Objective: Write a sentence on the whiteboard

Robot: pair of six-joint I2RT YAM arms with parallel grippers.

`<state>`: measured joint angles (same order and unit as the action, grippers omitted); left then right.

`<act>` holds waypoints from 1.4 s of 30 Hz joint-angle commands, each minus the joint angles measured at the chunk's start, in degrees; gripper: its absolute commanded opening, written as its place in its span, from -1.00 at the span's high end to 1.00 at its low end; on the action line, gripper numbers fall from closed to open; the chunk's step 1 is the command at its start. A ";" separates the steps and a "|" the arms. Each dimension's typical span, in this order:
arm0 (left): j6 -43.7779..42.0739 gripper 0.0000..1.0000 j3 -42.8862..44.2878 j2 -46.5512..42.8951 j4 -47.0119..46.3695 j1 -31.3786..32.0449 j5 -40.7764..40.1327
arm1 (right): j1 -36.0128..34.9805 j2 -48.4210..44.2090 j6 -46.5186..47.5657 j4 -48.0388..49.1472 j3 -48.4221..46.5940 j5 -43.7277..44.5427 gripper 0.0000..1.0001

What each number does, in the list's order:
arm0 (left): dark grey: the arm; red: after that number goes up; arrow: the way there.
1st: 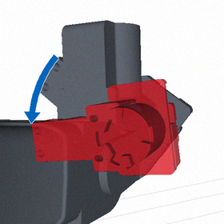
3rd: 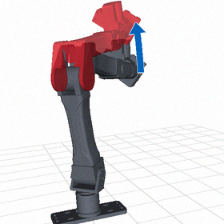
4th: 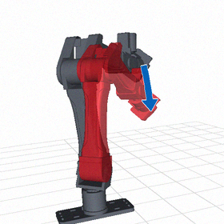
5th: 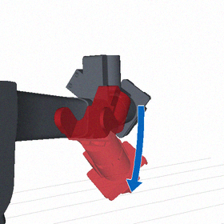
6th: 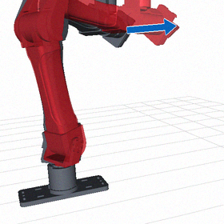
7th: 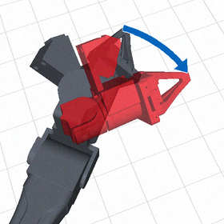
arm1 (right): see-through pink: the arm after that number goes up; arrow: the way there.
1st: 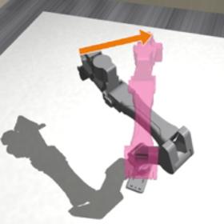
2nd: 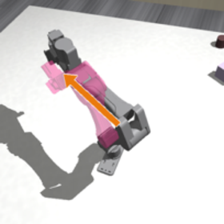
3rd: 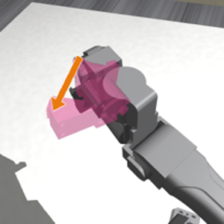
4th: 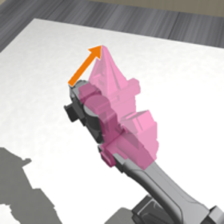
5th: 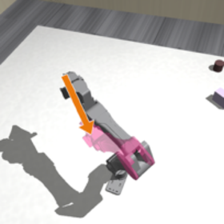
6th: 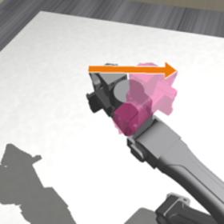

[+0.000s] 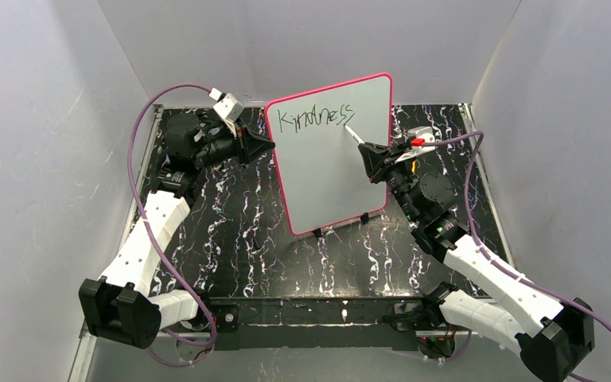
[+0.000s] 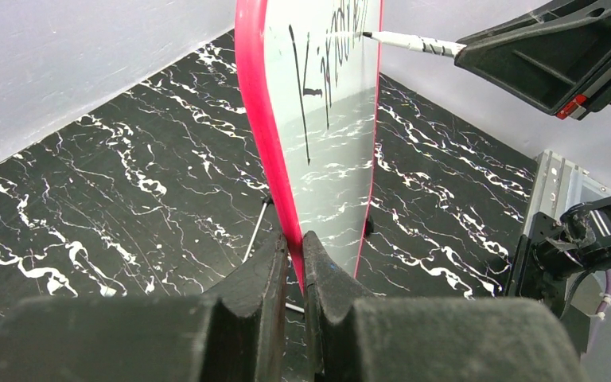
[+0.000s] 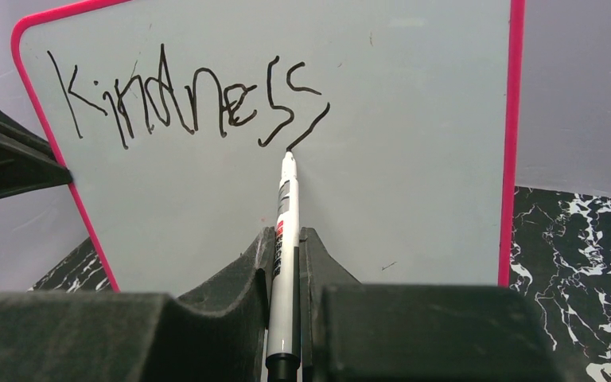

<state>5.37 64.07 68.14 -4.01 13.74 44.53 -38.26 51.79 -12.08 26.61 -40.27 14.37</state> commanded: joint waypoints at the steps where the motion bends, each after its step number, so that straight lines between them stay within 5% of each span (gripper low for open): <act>1: -0.10 1.00 -1.26 -1.24 1.11 0.67 2.46 | 0.25 0.12 -0.32 -1.04 -1.56 -0.73 0.97; 16: 0.63 1.00 -2.66 -2.37 1.20 0.65 1.89 | 1.10 -6.81 5.83 -7.99 -6.35 2.80 0.97; 42: 0.85 1.00 -2.52 -2.51 1.11 0.65 2.84 | 4.61 -2.66 7.03 -7.16 -8.03 3.14 0.97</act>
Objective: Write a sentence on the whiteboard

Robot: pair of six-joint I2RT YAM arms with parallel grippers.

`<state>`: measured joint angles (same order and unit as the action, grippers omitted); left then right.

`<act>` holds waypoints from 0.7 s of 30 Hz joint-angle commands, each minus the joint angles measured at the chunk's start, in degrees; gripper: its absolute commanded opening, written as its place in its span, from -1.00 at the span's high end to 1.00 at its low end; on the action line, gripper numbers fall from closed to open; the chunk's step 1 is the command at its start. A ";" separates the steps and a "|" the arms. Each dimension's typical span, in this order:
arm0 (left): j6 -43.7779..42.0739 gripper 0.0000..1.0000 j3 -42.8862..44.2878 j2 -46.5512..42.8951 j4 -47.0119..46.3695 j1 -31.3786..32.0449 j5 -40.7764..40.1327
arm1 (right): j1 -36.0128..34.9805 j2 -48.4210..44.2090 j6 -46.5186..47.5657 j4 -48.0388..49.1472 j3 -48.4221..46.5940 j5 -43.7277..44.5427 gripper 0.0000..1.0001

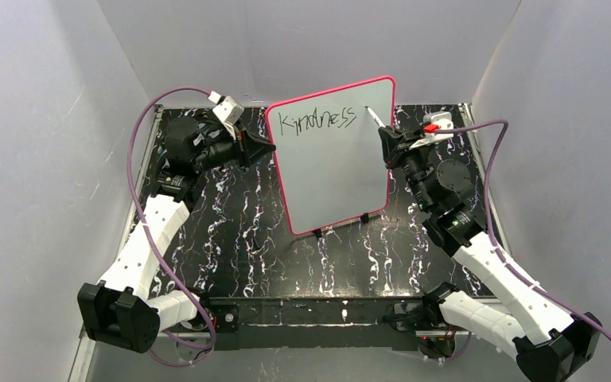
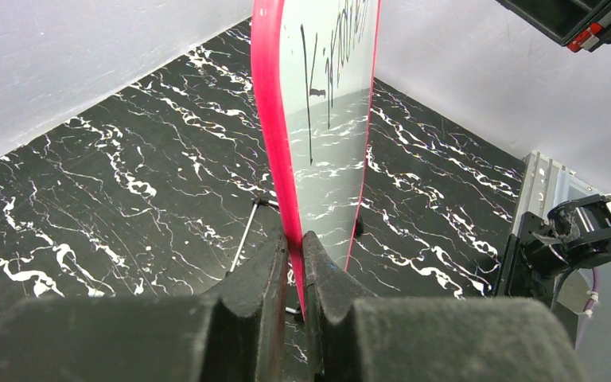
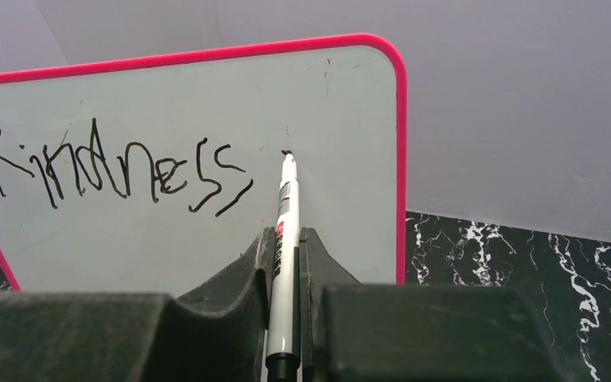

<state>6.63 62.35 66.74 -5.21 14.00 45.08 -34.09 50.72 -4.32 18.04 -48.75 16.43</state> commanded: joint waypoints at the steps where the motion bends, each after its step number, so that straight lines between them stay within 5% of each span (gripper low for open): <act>1: -0.40 1.00 -0.81 -1.13 2.31 0.41 2.37 | 0.43 -1.79 -1.18 1.00 1.02 1.00 0.97; 21: -0.48 1.00 -0.69 -1.06 2.31 0.41 2.29 | 0.48 -4.64 -3.75 1.01 1.50 0.24 0.97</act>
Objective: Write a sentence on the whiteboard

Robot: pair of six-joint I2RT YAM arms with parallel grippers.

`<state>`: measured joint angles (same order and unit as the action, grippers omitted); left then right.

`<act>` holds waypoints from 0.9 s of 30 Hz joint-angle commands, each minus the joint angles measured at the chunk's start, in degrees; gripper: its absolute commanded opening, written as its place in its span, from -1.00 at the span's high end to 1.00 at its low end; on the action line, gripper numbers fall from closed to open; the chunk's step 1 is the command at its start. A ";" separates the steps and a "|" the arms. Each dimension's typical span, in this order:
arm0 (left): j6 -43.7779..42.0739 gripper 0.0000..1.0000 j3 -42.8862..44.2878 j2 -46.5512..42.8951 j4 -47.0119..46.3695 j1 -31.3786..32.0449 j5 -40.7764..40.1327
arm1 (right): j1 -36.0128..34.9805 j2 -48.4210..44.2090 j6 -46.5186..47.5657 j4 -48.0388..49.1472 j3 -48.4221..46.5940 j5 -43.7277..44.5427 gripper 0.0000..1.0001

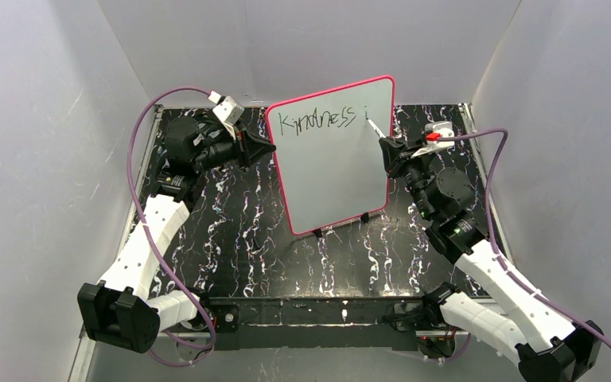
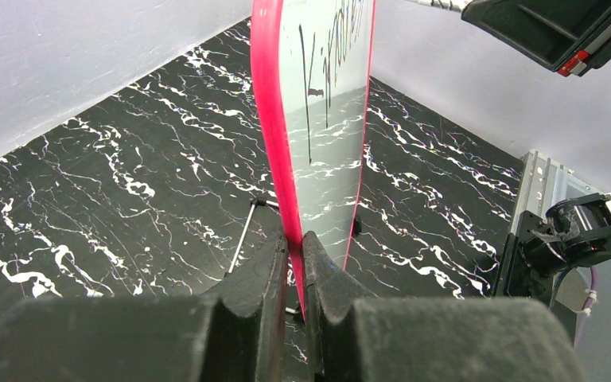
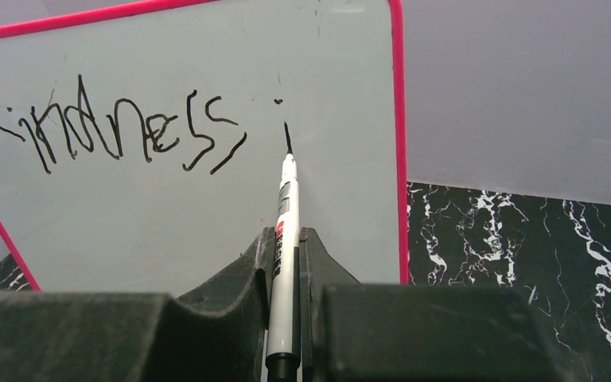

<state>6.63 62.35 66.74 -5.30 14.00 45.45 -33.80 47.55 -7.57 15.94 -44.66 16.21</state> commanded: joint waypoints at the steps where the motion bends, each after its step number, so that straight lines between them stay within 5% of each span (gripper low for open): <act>1: -0.48 1.00 -0.71 -1.06 2.40 0.41 1.92 | 0.14 -1.20 -0.13 3.61 -2.84 1.20 0.97; 27: -0.39 1.00 -0.58 -0.82 2.40 0.38 2.27 | 0.16 0.79 0.91 2.74 -0.52 4.05 0.97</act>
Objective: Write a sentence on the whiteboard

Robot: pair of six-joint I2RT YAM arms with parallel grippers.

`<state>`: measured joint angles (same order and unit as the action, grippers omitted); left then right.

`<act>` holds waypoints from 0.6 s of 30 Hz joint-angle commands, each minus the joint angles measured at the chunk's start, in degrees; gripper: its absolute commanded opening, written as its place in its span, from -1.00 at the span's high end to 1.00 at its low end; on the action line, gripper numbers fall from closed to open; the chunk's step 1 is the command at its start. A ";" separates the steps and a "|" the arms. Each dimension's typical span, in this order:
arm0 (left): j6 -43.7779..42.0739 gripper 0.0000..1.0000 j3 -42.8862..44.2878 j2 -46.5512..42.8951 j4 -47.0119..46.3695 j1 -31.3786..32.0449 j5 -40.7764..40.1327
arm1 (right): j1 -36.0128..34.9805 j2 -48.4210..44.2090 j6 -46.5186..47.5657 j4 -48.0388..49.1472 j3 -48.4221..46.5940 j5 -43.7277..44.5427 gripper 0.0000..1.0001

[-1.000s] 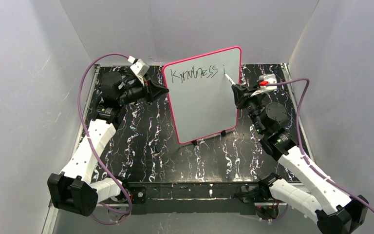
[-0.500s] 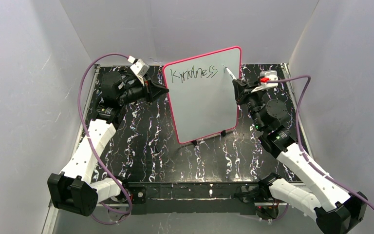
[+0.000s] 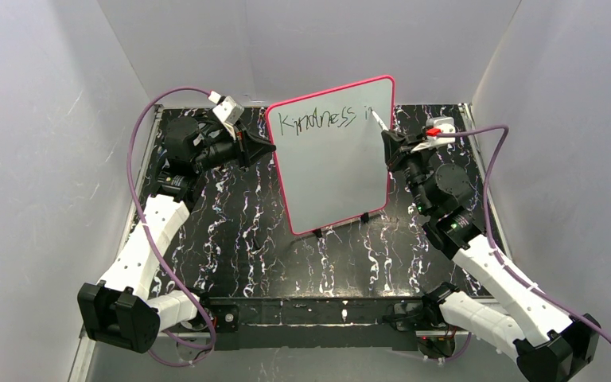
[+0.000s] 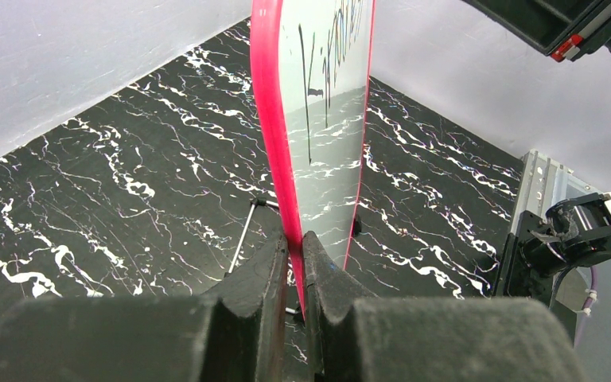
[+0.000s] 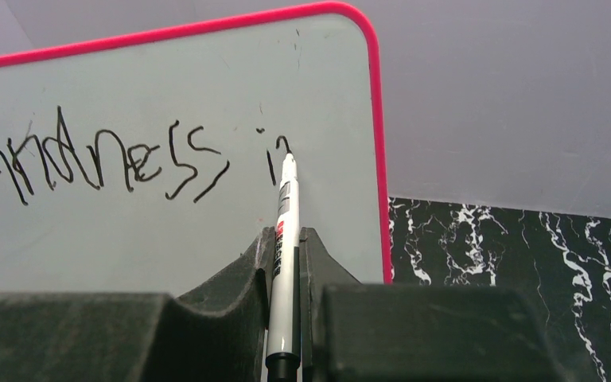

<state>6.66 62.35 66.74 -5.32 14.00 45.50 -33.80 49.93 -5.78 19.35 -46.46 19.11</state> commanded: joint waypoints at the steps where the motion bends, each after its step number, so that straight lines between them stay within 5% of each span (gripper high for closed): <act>1: -0.39 1.00 -0.56 -0.81 2.38 0.38 2.23 | 0.14 -1.74 -1.25 -1.02 1.62 1.05 0.97; 18: -0.50 1.00 -0.53 -0.72 2.42 0.34 2.27 | 0.20 -0.80 -1.99 6.69 1.66 1.18 0.97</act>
<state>6.63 62.35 66.74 -5.32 14.00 45.50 -33.80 48.71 -7.38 19.44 -44.31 19.38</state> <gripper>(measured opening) 0.075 0.206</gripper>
